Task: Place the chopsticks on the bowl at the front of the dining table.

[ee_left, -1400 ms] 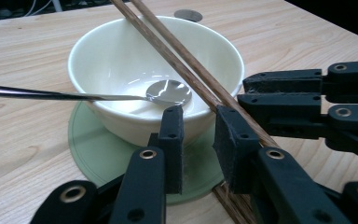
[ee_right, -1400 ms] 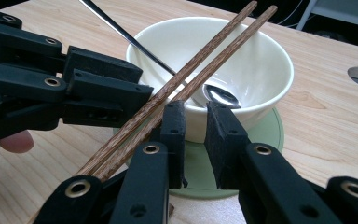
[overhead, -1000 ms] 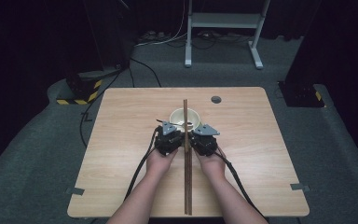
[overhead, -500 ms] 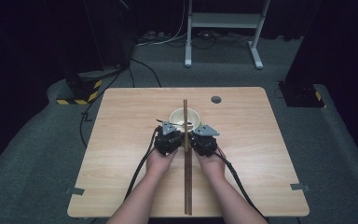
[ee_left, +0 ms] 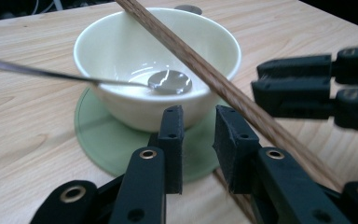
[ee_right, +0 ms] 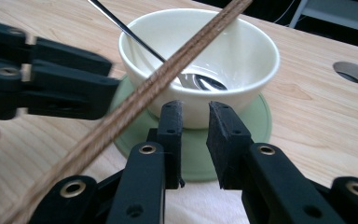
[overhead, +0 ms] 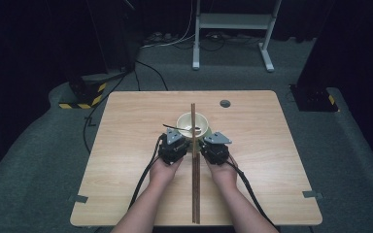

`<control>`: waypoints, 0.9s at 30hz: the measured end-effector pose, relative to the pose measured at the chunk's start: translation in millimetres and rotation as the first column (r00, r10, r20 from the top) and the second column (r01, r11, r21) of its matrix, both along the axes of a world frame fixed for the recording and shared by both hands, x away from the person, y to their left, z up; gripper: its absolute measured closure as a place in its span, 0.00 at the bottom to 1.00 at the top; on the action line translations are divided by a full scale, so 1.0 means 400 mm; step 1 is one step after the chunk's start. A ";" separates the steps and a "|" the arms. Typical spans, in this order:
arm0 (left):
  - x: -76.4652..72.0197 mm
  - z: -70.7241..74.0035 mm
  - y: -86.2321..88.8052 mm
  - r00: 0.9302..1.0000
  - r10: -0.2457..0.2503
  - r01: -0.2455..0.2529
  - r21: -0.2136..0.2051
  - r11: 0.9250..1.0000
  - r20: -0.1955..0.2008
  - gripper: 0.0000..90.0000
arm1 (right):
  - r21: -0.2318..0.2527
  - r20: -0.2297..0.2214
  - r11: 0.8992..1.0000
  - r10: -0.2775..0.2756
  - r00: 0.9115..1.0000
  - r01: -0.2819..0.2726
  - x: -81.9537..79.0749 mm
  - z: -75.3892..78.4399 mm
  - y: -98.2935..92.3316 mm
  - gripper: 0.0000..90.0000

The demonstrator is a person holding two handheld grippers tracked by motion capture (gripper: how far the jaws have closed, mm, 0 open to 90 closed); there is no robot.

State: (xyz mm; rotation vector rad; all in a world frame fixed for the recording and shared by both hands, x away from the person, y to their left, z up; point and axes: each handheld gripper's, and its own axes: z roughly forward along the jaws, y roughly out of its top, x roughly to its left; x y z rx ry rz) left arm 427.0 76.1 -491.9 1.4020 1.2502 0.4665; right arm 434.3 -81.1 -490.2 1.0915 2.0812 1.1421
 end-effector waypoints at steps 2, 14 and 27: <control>-0.030 -0.008 0.006 1.000 -0.006 0.006 0.002 1.000 0.005 0.80 | -0.004 0.012 1.000 0.000 1.000 0.000 -0.015 -0.002 -0.013 0.83; -0.193 -0.022 -0.008 0.994 -0.085 0.084 0.012 0.996 0.063 0.84 | -0.003 0.016 1.000 -0.006 1.000 0.006 -0.081 -0.034 -0.053 0.83; -0.195 -0.018 -0.026 0.993 -0.102 0.102 -0.001 0.995 0.065 0.88 | -0.001 0.004 1.000 -0.006 1.000 0.006 -0.088 -0.047 -0.055 0.81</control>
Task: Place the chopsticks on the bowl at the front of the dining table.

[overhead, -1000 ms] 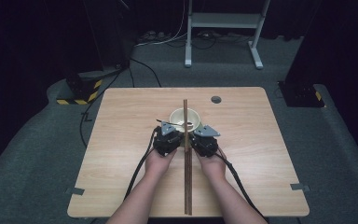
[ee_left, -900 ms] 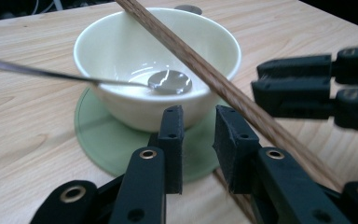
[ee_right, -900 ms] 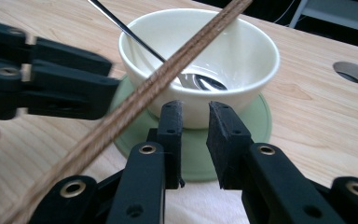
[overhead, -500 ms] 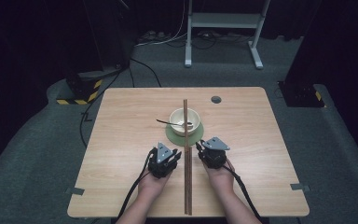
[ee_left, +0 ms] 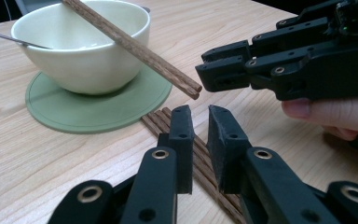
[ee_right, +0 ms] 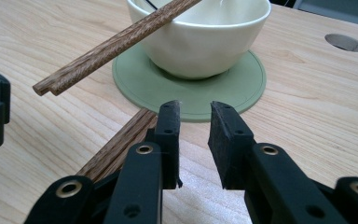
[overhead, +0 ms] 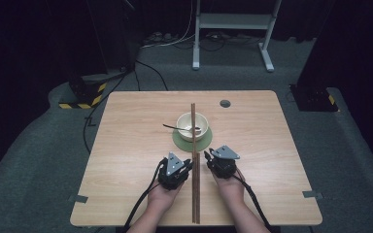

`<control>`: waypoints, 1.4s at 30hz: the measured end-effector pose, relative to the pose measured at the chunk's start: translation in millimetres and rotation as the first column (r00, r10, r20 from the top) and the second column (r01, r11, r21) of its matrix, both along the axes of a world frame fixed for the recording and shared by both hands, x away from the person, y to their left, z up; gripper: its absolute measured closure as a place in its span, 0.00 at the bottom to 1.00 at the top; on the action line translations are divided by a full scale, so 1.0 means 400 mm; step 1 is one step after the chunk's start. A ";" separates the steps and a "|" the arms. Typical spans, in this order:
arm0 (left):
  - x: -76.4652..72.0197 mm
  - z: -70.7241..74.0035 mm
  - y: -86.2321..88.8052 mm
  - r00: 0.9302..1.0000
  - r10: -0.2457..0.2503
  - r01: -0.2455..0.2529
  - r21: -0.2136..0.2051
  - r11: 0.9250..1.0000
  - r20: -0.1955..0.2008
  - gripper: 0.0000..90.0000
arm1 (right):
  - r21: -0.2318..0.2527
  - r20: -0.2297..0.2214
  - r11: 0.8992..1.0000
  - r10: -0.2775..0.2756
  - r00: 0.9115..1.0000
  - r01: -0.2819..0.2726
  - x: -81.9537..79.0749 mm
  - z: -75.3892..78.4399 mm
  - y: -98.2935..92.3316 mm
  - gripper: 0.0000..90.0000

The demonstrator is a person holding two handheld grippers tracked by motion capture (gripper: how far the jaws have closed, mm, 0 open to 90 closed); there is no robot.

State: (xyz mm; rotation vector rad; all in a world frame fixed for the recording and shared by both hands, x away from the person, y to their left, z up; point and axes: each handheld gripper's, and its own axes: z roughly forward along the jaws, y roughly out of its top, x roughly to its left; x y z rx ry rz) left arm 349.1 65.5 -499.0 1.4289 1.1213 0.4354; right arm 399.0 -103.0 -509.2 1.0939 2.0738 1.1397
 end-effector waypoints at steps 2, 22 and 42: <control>0.003 0.000 -0.003 1.000 -0.001 0.001 -0.003 1.000 0.004 0.89 | -0.006 0.002 1.000 0.006 1.000 -0.006 -0.001 -0.001 0.002 0.81; 0.021 -0.002 -0.006 1.000 0.004 -0.004 0.001 1.000 -0.005 0.92 | -0.001 -0.003 1.000 0.003 1.000 -0.003 -0.005 -0.005 -0.001 0.81; 0.029 -0.008 -0.012 1.000 -0.010 0.010 -0.007 1.000 0.001 0.91 | -0.008 0.000 1.000 0.010 1.000 -0.010 -0.007 -0.013 -0.006 0.81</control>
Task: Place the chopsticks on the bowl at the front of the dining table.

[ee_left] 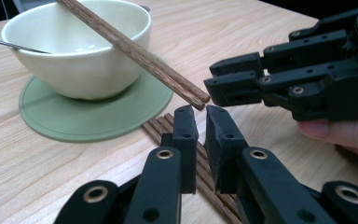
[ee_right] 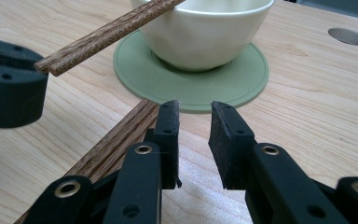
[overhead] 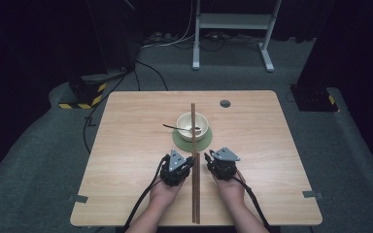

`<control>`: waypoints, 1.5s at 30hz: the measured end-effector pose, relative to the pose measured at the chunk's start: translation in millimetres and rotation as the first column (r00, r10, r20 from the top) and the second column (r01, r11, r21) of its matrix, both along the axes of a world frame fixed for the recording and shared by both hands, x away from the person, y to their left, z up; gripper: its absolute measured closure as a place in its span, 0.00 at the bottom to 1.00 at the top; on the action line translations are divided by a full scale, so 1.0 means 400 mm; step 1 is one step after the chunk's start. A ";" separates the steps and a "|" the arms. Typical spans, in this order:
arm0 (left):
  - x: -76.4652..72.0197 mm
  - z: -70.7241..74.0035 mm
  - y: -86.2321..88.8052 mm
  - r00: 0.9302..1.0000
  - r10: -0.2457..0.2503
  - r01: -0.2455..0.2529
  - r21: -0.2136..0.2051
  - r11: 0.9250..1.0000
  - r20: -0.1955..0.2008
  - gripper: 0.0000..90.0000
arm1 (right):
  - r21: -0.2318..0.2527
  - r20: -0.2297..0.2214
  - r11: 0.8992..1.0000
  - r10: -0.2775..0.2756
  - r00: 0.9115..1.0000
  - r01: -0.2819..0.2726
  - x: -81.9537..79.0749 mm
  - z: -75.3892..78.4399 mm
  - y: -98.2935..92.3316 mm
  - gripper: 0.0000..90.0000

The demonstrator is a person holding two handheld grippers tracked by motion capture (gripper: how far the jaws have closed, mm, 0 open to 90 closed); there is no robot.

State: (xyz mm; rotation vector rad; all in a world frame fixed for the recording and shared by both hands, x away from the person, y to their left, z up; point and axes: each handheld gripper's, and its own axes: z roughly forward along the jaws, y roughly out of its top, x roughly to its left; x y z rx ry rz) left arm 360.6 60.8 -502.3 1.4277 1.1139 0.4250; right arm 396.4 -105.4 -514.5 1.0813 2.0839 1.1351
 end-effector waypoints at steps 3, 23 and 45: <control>-0.002 0.001 0.000 1.000 0.001 -0.001 0.001 1.000 0.000 0.91 | 0.002 0.000 1.000 0.000 1.000 0.000 0.000 0.000 0.000 0.81; -0.051 -0.052 0.217 0.987 0.126 -0.117 0.094 0.989 -0.098 0.60 | -0.011 -0.081 0.999 -0.034 0.996 0.033 -0.030 -0.005 -0.129 0.57; -0.082 -0.091 0.523 0.892 0.419 -0.394 0.164 0.905 -0.172 0.33 | -0.075 -0.221 0.977 -0.213 0.952 0.201 -0.065 -0.018 -0.500 0.32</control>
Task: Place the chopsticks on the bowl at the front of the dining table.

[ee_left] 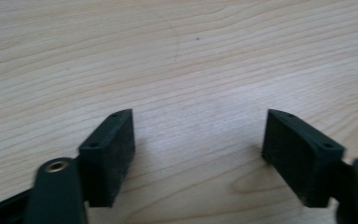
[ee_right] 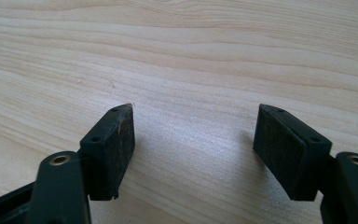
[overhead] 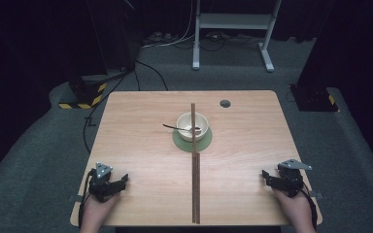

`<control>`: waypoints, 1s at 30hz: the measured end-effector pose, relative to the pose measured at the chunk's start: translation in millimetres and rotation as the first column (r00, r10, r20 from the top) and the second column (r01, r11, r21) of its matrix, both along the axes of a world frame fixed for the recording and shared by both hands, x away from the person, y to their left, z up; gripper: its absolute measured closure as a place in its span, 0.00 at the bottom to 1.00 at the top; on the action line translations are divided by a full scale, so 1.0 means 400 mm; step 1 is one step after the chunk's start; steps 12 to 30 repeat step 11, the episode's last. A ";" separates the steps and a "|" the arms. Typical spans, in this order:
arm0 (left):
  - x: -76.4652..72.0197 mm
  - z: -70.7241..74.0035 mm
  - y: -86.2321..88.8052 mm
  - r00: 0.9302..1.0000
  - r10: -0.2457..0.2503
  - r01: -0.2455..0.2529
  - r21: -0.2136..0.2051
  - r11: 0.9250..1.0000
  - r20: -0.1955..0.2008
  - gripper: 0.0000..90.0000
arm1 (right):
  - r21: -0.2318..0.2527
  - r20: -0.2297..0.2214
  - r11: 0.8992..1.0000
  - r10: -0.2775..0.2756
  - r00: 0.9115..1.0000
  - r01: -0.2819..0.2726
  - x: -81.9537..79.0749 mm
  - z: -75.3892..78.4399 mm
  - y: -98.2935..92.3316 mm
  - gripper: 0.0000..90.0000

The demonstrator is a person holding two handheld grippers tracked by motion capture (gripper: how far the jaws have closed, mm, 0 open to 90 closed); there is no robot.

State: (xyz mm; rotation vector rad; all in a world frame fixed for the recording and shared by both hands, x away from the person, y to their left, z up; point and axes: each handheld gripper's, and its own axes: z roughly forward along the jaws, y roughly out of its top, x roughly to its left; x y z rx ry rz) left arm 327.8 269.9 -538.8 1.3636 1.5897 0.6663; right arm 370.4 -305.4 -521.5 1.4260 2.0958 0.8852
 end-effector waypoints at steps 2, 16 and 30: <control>0.001 0.000 -0.004 1.000 0.012 -0.012 -0.024 1.000 0.010 0.34 | 0.001 0.000 1.000 -0.002 1.000 0.002 0.000 0.000 0.000 0.32; -0.001 0.000 -0.003 1.000 0.001 -0.001 -0.017 1.000 0.011 0.36 | -0.007 0.008 0.999 -0.034 0.999 0.034 -0.004 -0.001 0.010 0.32; -0.001 0.000 -0.003 1.000 0.001 -0.001 -0.017 1.000 0.011 0.36 | -0.007 0.008 0.999 -0.034 0.999 0.034 -0.004 -0.001 0.010 0.32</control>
